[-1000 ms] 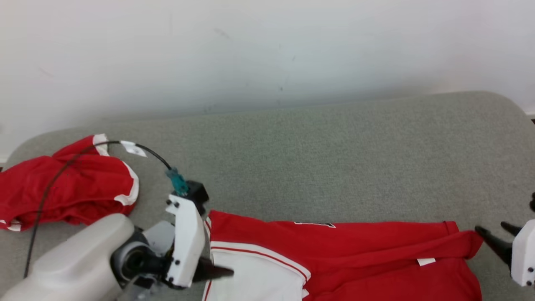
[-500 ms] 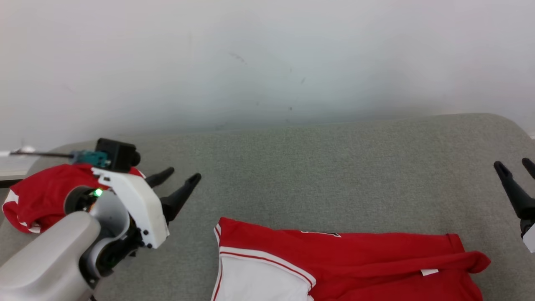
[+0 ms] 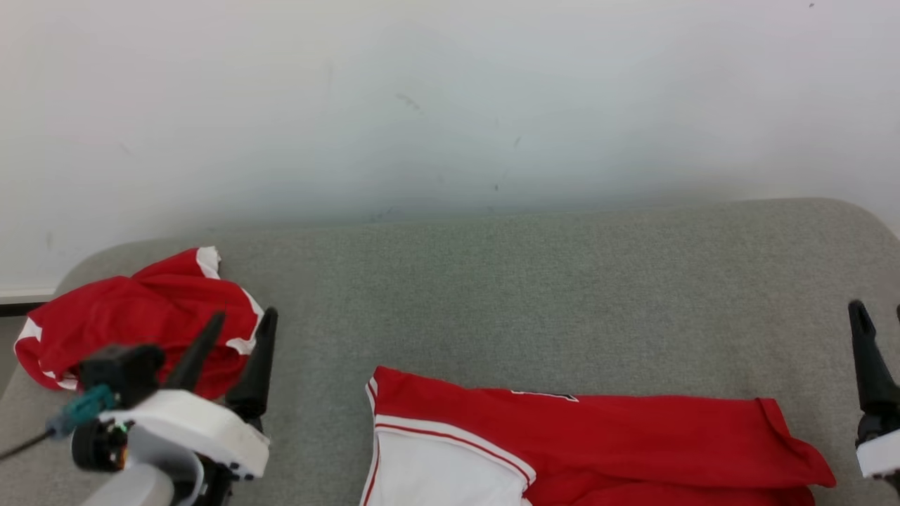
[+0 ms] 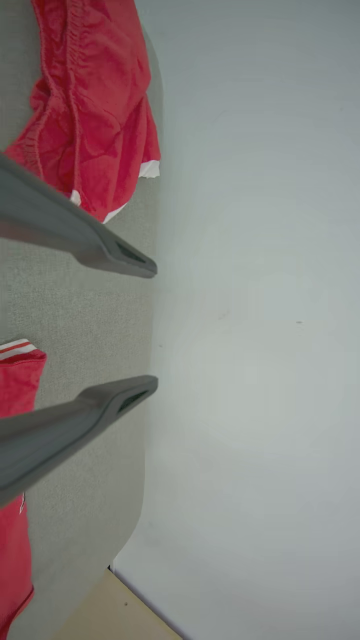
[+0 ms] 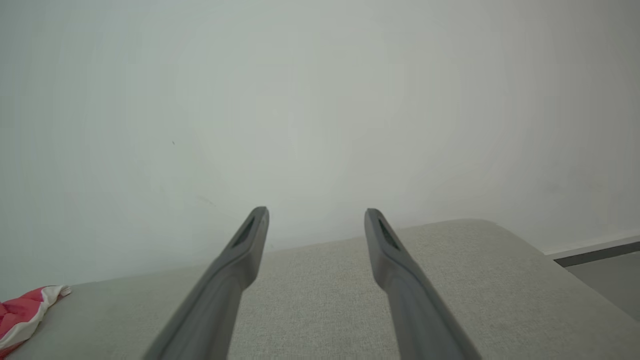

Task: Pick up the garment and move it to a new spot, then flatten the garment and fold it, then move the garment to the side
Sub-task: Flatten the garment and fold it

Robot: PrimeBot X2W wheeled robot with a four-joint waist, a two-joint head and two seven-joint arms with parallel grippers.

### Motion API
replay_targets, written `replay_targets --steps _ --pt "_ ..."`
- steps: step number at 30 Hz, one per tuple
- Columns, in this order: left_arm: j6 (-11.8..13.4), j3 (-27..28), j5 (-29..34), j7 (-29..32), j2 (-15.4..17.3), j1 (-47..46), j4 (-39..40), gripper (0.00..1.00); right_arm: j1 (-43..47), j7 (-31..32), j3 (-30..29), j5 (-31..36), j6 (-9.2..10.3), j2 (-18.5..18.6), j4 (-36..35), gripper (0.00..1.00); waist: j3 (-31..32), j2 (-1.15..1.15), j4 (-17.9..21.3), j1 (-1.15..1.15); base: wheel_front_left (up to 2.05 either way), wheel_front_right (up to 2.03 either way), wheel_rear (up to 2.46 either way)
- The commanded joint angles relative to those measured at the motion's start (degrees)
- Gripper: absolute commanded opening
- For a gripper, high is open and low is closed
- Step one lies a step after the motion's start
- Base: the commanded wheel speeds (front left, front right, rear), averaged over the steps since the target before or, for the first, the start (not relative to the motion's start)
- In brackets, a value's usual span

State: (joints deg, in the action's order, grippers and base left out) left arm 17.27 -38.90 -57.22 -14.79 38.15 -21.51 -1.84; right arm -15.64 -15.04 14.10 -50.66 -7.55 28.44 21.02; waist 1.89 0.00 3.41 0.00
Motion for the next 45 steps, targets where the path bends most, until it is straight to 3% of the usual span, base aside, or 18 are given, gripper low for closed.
replay_targets --steps 1,7,11,17,29,36,41,42,44,45 --pt "0.32 1.14 1.45 -0.41 -0.69 2.41 0.16 1.0 2.4 -0.15 -2.3 2.24 0.13 -1.03 -1.29 1.0 -0.04 0.0 0.09 0.0 0.0 0.0 0.0" --pt "-0.43 14.2 10.79 -0.33 -9.01 12.89 2.87 1.0 11.54 -0.16 -9.87 11.92 0.13 -8.06 -5.48 1.0 -0.41 0.0 0.2 0.0 0.0 0.0 0.0" --pt "-3.28 20.21 16.26 -0.32 -15.15 19.21 2.92 1.0 14.52 -0.02 -11.38 14.61 0.13 -11.09 -6.16 1.0 -0.71 0.0 0.53 0.0 0.0 0.0 0.0" --pt "-8.21 24.1 22.89 -0.32 -20.69 21.58 1.39 1.0 14.16 2.26 -12.66 16.85 0.13 -12.91 -6.08 1.0 -1.42 0.0 0.76 0.0 0.0 0.0 0.0" --pt "-13.67 26.23 27.8 -0.33 -26.12 19.74 -2.59 1.0 5.92 20.47 -12.85 17.42 0.13 -14.48 7.66 1.0 -3.28 0.0 1.41 0.0 0.0 0.0 0.0" --pt "-15.16 26.51 29.42 -0.33 -27.24 18.75 -4.47 1.0 1.88 30.93 -11.95 15.12 0.13 -14.79 17.24 1.0 -3.89 0.0 -0.39 0.0 0.0 0.0 0.0" --pt "-15.77 26.73 29.96 -0.33 -27.8 18.2 -5.84 1.0 1.6 39.39 -9.47 10.94 -0.01 -15.75 19.2 1.0 -4.0 0.0 -1.9 0.0 0.0 0.0 0.0" --pt "-15.87 26.75 30.08 -0.33 -27.86 18.13 -6.12 1.0 1.69 40.55 -9.02 9.95 -0.1 -15.81 18.92 0.97 -4.0 0.0 -2.18 0.0 0.0 0.0 0.0" --pt "-16.09 26.9 30.14 -0.33 -28.09 18.02 -6.58 1.0 1.77 42.01 -8.48 8.6 -0.15 -15.66 18.27 0.46 -4.02 0.0 -2.63 0.0 0.0 0.0 0.0" --pt "-16.13 26.99 30.13 -0.33 -28.29 17.91 -6.77 1.0 1.57 42.01 -8.47 8.21 -0.15 -15.34 17.9 0.36 -4.01 0.0 -2.8 0.0 0.0 0.0 0.0"
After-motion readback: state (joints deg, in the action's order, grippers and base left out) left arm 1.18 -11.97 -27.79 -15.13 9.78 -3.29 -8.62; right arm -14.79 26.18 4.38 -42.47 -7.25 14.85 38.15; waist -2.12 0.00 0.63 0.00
